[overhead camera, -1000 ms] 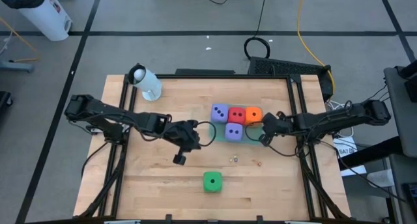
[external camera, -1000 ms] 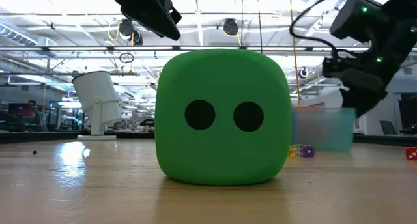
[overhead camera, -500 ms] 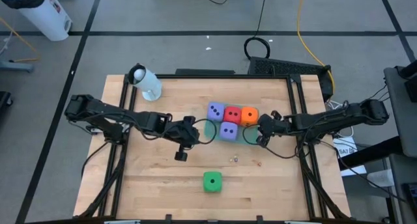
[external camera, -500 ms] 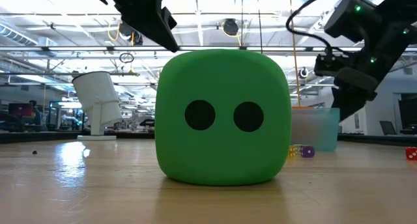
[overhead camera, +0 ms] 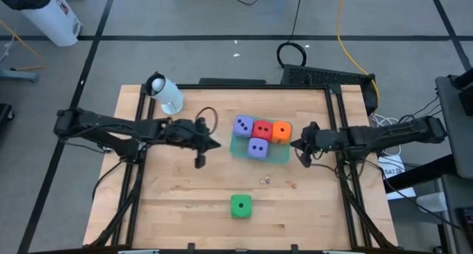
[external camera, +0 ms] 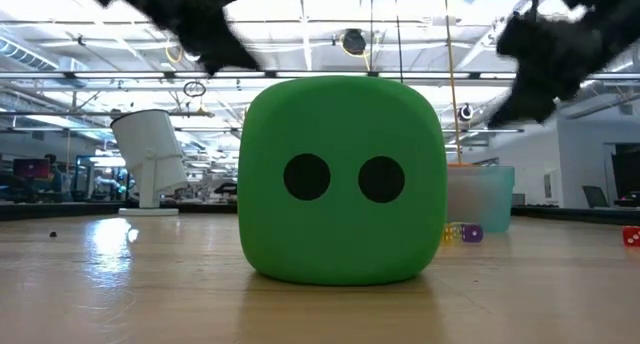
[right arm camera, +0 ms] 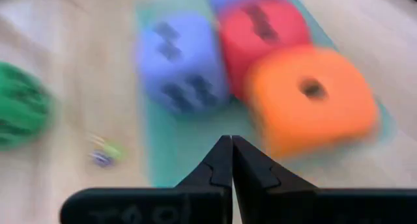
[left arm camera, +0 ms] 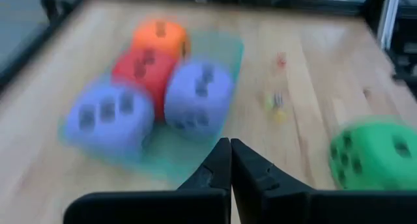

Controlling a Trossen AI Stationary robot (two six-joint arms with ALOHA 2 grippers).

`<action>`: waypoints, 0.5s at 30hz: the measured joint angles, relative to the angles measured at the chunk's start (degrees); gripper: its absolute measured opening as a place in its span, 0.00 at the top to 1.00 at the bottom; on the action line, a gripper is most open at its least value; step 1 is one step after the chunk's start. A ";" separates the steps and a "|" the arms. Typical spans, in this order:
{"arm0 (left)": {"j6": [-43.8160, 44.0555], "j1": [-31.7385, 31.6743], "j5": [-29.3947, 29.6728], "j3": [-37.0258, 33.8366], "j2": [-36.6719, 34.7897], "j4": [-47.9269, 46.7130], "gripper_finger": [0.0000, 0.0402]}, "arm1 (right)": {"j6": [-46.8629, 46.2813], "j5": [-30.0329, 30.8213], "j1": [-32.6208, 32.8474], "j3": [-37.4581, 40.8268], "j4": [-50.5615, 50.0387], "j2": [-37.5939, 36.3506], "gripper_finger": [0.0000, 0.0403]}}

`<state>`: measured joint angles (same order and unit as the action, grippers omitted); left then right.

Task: Pick & Place Dice
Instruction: Put the large green die into the green bin

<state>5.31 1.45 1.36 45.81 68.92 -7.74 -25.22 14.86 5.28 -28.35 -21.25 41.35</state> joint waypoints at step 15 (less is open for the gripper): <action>10.50 -0.60 6.47 -17.49 -8.97 15.01 0.98 | 11.47 1.12 14.90 -20.68 6.78 26.44 0.91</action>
<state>15.81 0.85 7.83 28.32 59.95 7.27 -13.75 15.99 20.18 -49.04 -14.47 67.79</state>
